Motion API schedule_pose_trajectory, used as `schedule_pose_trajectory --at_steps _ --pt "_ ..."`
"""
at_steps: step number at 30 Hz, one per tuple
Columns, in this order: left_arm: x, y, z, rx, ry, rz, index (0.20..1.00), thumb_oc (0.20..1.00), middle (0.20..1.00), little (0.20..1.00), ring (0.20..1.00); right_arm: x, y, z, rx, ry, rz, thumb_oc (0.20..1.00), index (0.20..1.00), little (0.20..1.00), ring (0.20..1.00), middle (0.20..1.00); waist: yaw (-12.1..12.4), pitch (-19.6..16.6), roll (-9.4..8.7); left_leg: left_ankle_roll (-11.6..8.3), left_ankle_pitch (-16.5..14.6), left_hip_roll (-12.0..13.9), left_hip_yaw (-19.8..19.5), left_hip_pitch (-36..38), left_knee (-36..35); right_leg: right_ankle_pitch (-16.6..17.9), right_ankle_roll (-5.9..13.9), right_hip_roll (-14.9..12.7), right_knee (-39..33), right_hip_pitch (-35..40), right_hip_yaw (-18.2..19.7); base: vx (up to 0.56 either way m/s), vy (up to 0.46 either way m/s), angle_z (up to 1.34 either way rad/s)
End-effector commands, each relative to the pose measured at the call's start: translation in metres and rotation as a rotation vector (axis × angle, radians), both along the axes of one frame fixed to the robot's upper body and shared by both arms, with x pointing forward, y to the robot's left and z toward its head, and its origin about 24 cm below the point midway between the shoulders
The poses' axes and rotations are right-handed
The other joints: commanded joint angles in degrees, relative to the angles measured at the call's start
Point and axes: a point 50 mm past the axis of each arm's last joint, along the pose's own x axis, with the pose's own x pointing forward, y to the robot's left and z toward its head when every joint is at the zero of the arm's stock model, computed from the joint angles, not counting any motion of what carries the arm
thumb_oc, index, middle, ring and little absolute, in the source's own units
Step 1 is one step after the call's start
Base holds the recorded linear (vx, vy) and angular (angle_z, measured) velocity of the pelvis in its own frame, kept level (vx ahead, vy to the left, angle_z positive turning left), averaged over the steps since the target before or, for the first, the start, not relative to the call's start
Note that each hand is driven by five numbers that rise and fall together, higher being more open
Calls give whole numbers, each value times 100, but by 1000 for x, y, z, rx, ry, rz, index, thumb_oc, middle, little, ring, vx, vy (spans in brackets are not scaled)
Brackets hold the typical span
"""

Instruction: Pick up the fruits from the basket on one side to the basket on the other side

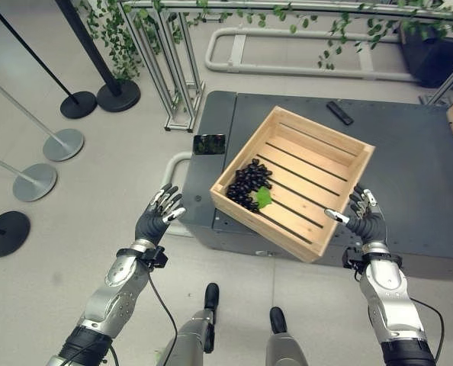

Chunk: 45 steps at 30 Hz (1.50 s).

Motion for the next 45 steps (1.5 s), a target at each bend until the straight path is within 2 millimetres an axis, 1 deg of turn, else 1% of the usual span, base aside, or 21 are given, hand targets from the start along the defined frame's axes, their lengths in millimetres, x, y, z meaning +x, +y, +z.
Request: schedule_pose_trajectory --at_steps 1,2,3,5,7,9,10,11,12,14,15,16,18,19,22,25,29,33,36,41,45 --pt "-4 -2 12 -10 -96 16 1000 1000 1000 1000 1000 10 5 41 -96 -164 22 1000 1000 1000 1000 1000 122 -403 -146 -746 24 486 -273 -139 -447 -945 -147 277 -211 771 -303 226 262 -40" --pt "-4 -3 11 -1 -95 19 1000 1000 1000 1000 1000 10 7 37 -90 -154 24 1000 1000 1000 1000 1000 151 -481 -245 -661 -17 417 -193 -58 -490 -923 -33 113 -131 716 -348 223 261 -18" --pt "-4 -3 11 -1 -95 19 1000 1000 1000 1000 1000 10 7 37 -90 -154 24 1000 1000 1000 1000 1000 156 -485 -250 -659 -18 413 -187 -58 -492 -927 -31 107 -128 711 -344 183 230 -20" --pt "-2 -2 14 25 -108 20 1000 1000 1000 1000 1000 12 11 37 -92 -158 25 1000 1000 1000 1000 1000 172 -552 -397 -427 -289 330 76 8 -401 -911 235 -113 688 345 -493 173 241 -29" --pt "1 -1 15 33 -106 21 1000 1000 1000 1000 1000 15 15 37 -88 -157 29 1000 1000 1000 1000 1000 138 -482 -434 -348 -434 333 172 165 -407 -728 406 -82 1484 -202 -510 101 177 -37" --pt "3 2 20 45 -120 36 1000 1000 1000 1000 1000 23 24 41 -74 -175 50 1000 1000 1000 1000 1000 73 -287 -336 -251 -537 425 266 351 -480 -544 587 43 2381 -835 -715 31 208 -31" --pt "3 4 19 42 -114 43 1000 1000 1000 1000 1000 24 25 41 -81 -165 54 1000 1000 1000 1000 1000 80 -285 -344 -216 -577 393 293 436 -546 -422 590 -31 2340 -955 -849 53 136 -31" --pt "3 5 20 43 -116 51 1000 1000 1000 1000 1000 27 27 40 -84 -156 54 1000 1000 1000 1000 1000 111 -299 -347 -213 -605 372 330 476 -600 -296 567 -250 2101 -1016 -1020 115 48 -39" --pt "4 7 22 37 -124 63 1000 1000 1000 1000 1000 32 30 42 -105 -150 59 1000 1000 1000 1000 1000 184 -325 -368 -256 -644 393 404 507 -648 -166 546 -625 1561 -1014 -1383 132 0 -50" --pt "4 9 24 29 -125 69 1000 1000 1000 1000 1000 39 32 45 -123 -136 66 1000 1000 1000 1000 1000 186 -303 -456 -326 -691 383 453 556 -685 179 511 -900 613 -940 -1781 106 -20 -57" --pt "4 10 25 29 -130 73 1000 1000 1000 1000 1000 42 31 47 -160 -125 64 1000 1000 1000 1000 1000 170 -290 -490 -347 -700 349 477 575 -716 366 519 -856 240 -1005 -1788 68 18 -51" --pt "5 10 26 28 -134 75 1000 1000 1000 1000 1000 44 29 49 -183 -126 55 1000 1000 1000 1000 1000 96 -256 -524 -317 -707 293 436 565 -701 384 492 -709 168 -1116 -1511 51 23 -32" --pt "5 10 29 28 -146 81 1000 1000 1000 1000 1000 45 27 52 -194 -132 45 1000 1000 1000 1000 1000 84 -234 -511 -296 -754 274 443 544 -637 352 505 -617 234 -1236 -1323 41 9 19" --pt "3 5 26 15 -140 60 1000 1000 1000 1000 1000 48 22 52 -246 -100 37 1000 1000 1000 1000 1000 97 -247 -568 -326 -804 162 405 444 -549 482 542 -789 -1 -1131 -1115 41 -23 68" --pt "1 2 23 -3 -130 50 1000 1000 1000 1000 1000 55 15 62 -300 -84 30 1000 1000 1000 1000 1000 236 -326 -625 -374 -787 118 411 320 -552 648 587 -885 -230 -1062 -1351 9 -71 56" --pt "-1 0 22 -19 -123 43 1000 1000 1000 1000 1000 62 9 70 -351 -65 27 1000 1000 1000 1000 1000 264 -346 -619 -391 -757 124 382 208 -528 644 563 -885 -278 -1092 -1393 19 -60 -22" --pt "-4 -4 20 -30 -111 10 1000 1000 1000 1000 1000 78 -2 93 -496 -21 2 1000 1000 1000 1000 1000 363 -311 -637 -455 -682 186 333 70 -561 627 521 -839 -371 -1123 -1494 17 -68 0" --pt "-7 -11 24 -17 -128 -51 1000 1000 1000 1000 1000 97 -12 130 -791 59 -61 1000 1000 1000 1000 1000 495 -139 -649 -530 -568 287 300 -66 -617 579 497 -755 -356 -1191 -1515 19 -58 4" --pt "-6 -18 29 -15 -151 -80 1000 1000 1000 1000 1000 105 -14 143 -907 104 -88 1000 1000 1000 1000 1000 554 -7 -646 -552 -516 312 258 -147 -628 533 487 -724 -296 -1240 -1530 13 -14 3" --pt "-5 -23 32 -11 -163 -94 1000 1000 1000 1000 1000 112 -11 154 -988 132 -103 1000 1000 1000 1000 1000 640 171 -661 -577 -455 331 197 -236 -649 524 471 -680 -265 -1312 -1552 -9 -21 11" --pt "-2 -28 34 -8 -170 -104 1000 1000 1000 1000 1000 120 -8 153 -1027 177 -114 1000 1000 1000 1000 1000 721 314 -695 -592 -409 361 133 -322 -635 524 457 -650 -254 -1353 -1563 -12 -28 7"
